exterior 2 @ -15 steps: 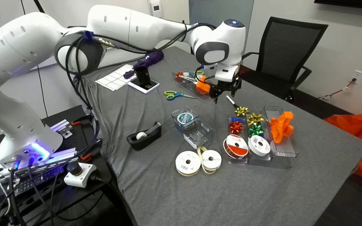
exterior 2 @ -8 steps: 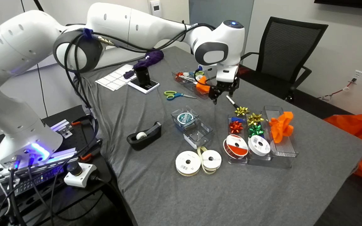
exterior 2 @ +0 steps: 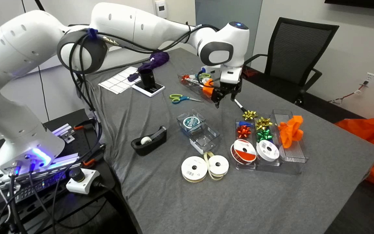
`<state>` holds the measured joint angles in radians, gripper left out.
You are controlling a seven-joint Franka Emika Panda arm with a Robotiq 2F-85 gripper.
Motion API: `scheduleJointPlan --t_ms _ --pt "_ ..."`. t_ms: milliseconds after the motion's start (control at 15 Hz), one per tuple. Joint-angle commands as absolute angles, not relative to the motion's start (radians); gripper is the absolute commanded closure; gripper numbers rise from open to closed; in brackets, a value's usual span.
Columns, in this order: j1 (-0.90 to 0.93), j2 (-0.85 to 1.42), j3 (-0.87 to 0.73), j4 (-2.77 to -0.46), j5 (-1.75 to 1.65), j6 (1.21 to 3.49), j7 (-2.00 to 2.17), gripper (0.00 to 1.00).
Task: Remove the red ribbons from the clear case on the left and then put them in the bottom compartment of the clear case on the right
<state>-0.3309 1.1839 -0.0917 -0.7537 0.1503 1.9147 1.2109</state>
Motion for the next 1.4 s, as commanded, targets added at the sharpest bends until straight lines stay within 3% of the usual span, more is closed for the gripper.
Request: scheduleJointPlan --t_ms 0,400,800,1200,1267,1333 --pt "-0.282 1.132 -0.089 -0.836 0.125 1.88 1.187 0.0" --pt "-0.2 1.103 -0.054 -0.909 0.139 1.902 1.137 0.0" --pt "-0.139 0.975 -0.028 -1.132 0.137 1.971 1.062 0.0" --pt "-0.127 0.855 0.008 -1.37 0.22 2.205 0.829 0.0" --pt "-0.102 0.948 -0.034 -1.21 0.209 2.119 0.908 0.0" --pt "-0.1 0.94 -0.035 -1.228 0.215 2.131 0.896 0.0"
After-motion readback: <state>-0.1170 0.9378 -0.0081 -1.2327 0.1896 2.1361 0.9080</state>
